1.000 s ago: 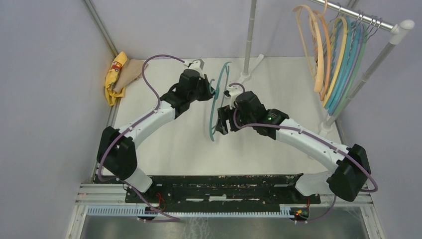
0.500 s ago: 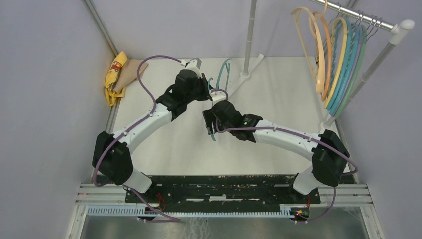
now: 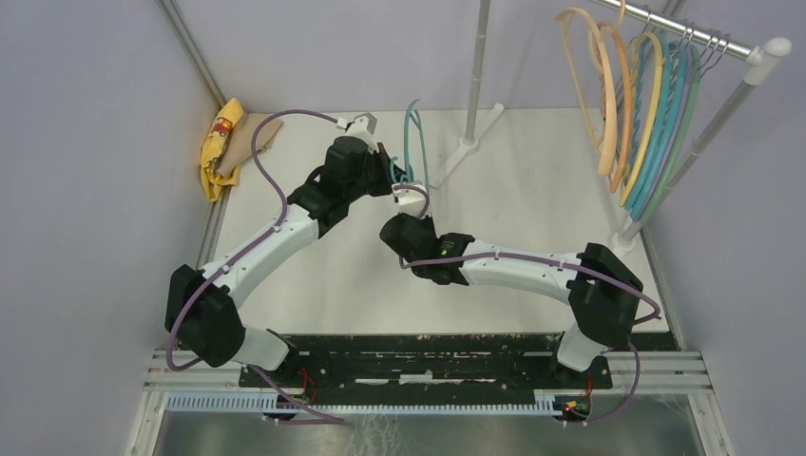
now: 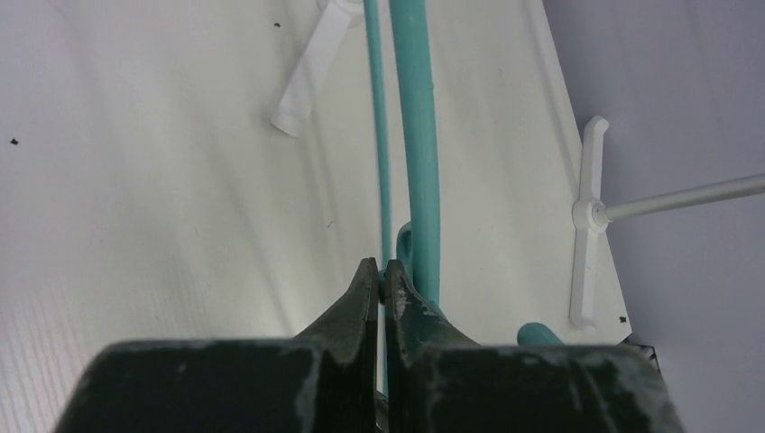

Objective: Organize the hangers

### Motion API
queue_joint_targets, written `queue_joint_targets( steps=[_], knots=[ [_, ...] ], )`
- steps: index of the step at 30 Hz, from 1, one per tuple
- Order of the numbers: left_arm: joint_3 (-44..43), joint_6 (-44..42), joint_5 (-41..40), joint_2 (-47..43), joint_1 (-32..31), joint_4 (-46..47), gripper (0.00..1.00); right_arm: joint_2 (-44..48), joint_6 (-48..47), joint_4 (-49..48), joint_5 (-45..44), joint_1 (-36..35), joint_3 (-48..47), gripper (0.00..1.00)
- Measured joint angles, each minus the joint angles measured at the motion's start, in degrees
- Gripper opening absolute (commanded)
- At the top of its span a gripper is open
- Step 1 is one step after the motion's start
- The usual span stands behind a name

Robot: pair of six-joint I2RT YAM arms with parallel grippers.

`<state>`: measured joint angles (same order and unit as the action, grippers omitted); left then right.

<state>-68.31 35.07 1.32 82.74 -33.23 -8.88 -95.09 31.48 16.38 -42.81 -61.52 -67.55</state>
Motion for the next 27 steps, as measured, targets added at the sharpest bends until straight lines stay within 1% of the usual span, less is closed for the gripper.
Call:
queue_joint_targets(
  steps=[1,3,4,5,6,7,8,10,11,16,20,23,27],
  knots=[
    [0.15,0.09,0.02,-0.55,-0.02,0.02,0.03,0.00,0.33,-0.35,-0.59,-0.13,0.28,0.01],
    [0.26,0.09,0.11,-1.42,-0.13,0.00,0.03,0.33,0.20,-1.22,-1.11,-0.39,0.70,0.01],
    [0.26,0.09,0.09,-1.64,-0.22,-0.09,0.11,0.74,0.09,-1.44,-1.20,-0.46,1.01,0.01],
    [0.26,0.09,0.13,-1.81,-0.33,-0.09,0.32,1.42,-0.13,-1.75,-1.22,-0.48,1.55,0.02],
    [0.26,0.07,0.22,-1.95,-0.42,-0.09,0.60,2.12,-0.42,-1.77,-1.22,-0.48,2.05,0.02],
    [0.26,-0.26,0.26,-2.16,-0.63,-0.11,0.83,2.95,-0.81,-1.66,-1.22,-0.46,2.62,0.03],
    [0.28,-1.05,0.17,-2.60,-0.66,-0.48,0.98,3.74,-0.94,-1.38,-1.29,-0.42,3.23,0.05],
    [0.85,-2.10,-1.40,-4.11,-0.39,-1.46,0.99,6.62,-1.36,-0.20,-1.79,0.48,5.33,0.05],
    [1.64,-2.80,-2.08,-5.35,0.00,-1.49,0.99,8.20,-1.73,0.61,-0.46,1.14,6.03,0.05],
    [6.05,-5.16,-5.40,-14.16,-0.66,-1.66,0.99,18.05,-2.99,5.95,8.61,7.23,8.68,0.05],
    [6.86,-6.23,-7.43,-17.33,-0.70,-1.46,0.99,27.21,-3.04,9.73,16.35,12.28,8.87,0.09],
    [7.85,-6.54,-8.28,-17.44,-0.70,-1.18,0.99,31.45,-3.13,12.68,21.35,15.32,6.58,0.07],
    [10.29,-6.56,-8.26,-17.31,-0.70,-1.18,0.99,30.47,-3.82,16.28,28.30,20.15,-1.53,0.06]
  ],
)
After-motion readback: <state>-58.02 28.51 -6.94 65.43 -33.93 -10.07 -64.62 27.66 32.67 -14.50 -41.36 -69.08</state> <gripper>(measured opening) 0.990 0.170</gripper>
